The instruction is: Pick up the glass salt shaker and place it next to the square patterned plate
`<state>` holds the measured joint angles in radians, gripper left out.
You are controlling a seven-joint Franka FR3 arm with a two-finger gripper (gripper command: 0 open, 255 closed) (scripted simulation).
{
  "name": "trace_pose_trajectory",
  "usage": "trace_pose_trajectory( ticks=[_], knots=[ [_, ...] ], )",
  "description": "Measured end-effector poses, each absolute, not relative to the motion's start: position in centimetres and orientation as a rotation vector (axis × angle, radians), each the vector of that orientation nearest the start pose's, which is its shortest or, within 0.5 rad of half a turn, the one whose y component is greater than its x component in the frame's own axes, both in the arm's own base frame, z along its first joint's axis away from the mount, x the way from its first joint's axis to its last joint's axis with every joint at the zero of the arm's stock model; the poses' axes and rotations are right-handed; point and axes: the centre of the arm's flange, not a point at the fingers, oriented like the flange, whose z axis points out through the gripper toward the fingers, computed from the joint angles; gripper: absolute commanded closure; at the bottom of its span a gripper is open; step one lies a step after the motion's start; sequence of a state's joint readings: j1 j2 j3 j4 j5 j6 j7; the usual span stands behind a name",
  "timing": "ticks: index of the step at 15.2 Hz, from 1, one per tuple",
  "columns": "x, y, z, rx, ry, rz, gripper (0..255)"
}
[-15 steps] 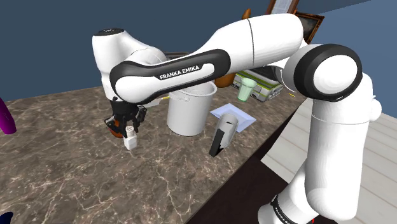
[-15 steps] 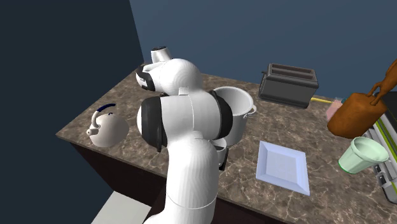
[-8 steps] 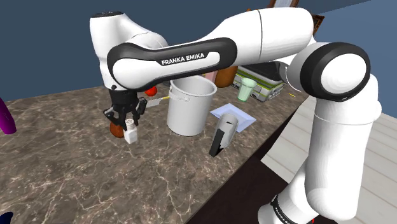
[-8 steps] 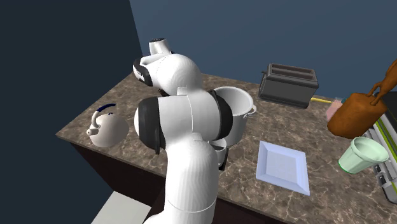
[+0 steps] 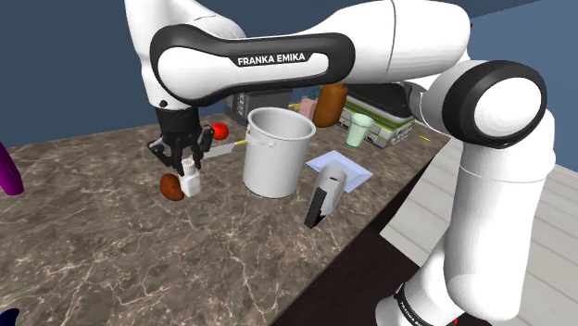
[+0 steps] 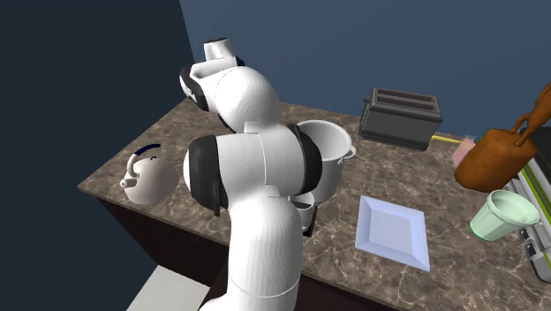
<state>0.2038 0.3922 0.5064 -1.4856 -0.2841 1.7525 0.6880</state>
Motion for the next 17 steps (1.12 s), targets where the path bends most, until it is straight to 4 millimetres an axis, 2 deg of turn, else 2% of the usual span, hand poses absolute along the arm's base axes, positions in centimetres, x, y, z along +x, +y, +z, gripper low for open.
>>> trace_pose_trajectory(
  ticks=[12, 17],
  knots=[
    [54.4, 37.3, 52.6, -3.257, -0.096, -0.001, 255],
    [53.8, 32.2, 52.9, -3.258, -0.095, -0.001, 255]
  ],
)
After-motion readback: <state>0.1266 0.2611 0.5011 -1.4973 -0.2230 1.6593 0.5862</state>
